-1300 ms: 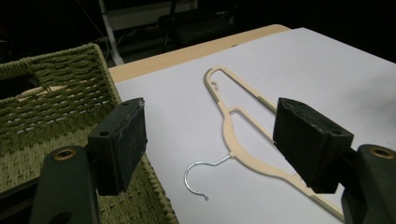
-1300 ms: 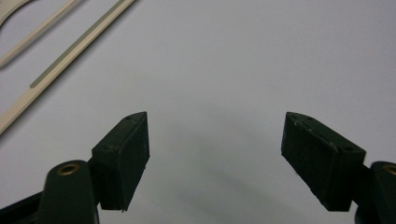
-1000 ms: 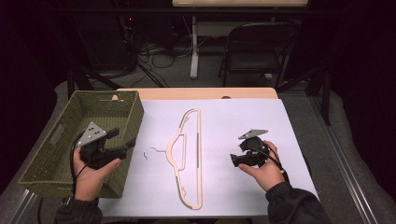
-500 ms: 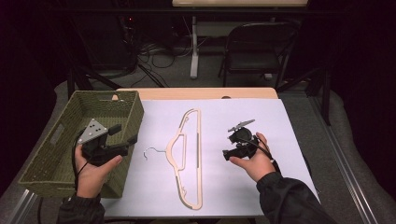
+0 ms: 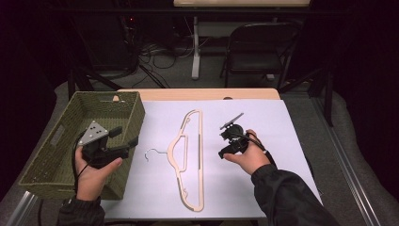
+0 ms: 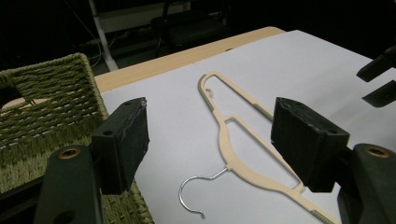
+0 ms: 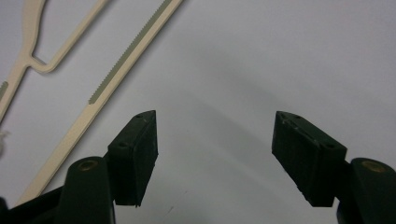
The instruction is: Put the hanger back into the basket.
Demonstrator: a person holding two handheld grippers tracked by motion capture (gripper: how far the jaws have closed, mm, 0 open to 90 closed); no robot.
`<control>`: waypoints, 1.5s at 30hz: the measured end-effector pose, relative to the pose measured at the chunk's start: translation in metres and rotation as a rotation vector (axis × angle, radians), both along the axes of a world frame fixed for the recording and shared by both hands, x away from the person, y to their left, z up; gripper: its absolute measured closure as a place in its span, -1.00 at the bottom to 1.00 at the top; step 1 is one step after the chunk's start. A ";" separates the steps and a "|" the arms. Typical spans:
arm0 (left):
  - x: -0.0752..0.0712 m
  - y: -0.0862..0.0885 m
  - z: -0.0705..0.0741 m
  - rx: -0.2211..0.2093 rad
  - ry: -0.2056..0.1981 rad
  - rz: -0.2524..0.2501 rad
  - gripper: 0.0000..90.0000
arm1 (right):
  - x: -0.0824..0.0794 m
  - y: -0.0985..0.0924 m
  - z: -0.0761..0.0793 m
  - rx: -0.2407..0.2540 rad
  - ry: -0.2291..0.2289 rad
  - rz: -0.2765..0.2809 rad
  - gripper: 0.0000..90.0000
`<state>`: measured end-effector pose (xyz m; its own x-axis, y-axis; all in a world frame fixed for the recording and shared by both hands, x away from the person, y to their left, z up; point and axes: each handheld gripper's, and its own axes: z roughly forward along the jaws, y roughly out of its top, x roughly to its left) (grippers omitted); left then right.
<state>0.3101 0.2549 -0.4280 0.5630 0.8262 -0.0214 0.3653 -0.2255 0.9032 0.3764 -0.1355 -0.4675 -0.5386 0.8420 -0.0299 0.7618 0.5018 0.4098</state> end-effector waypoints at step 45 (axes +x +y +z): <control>-0.007 0.017 -0.001 -0.010 0.009 0.038 -0.36 | 0.038 0.083 -0.042 0.025 0.061 0.002 0.14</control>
